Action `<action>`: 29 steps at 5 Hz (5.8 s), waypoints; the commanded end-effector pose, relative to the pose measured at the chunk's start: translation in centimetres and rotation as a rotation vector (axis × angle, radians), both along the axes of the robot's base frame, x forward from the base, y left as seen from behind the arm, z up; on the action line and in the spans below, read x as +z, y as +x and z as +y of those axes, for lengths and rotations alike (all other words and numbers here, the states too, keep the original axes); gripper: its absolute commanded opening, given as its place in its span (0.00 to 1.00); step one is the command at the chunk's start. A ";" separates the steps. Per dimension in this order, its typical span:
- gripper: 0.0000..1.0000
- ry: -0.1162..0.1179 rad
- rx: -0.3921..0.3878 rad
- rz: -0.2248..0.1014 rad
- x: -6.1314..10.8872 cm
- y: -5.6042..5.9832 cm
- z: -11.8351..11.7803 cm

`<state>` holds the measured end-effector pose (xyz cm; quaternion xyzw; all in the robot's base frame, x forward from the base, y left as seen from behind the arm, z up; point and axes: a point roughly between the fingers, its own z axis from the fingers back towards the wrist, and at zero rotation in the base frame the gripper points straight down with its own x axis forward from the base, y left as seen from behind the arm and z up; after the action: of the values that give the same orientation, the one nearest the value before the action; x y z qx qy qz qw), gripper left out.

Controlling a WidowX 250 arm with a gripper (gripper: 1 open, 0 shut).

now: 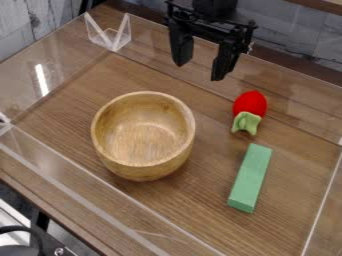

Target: Move the red fruit to the left side of the table

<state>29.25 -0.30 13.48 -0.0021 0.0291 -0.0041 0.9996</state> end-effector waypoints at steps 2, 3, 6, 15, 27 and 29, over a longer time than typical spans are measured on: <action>1.00 -0.023 -0.099 -0.007 -3.1 -0.1 -3.6; 1.00 -0.020 -0.127 -0.044 -4.4 1.9 -6.0; 1.00 0.016 -0.090 -0.191 -5.2 7.3 -4.7; 1.00 -0.027 -0.082 -0.266 -7.5 7.5 -5.1; 0.00 -0.049 -0.025 -0.324 -1.1 5.4 -1.0; 0.00 -0.039 0.059 -0.307 -0.4 4.4 -0.9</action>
<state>33.39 -1.19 11.00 -0.0224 -0.0919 0.0256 0.9952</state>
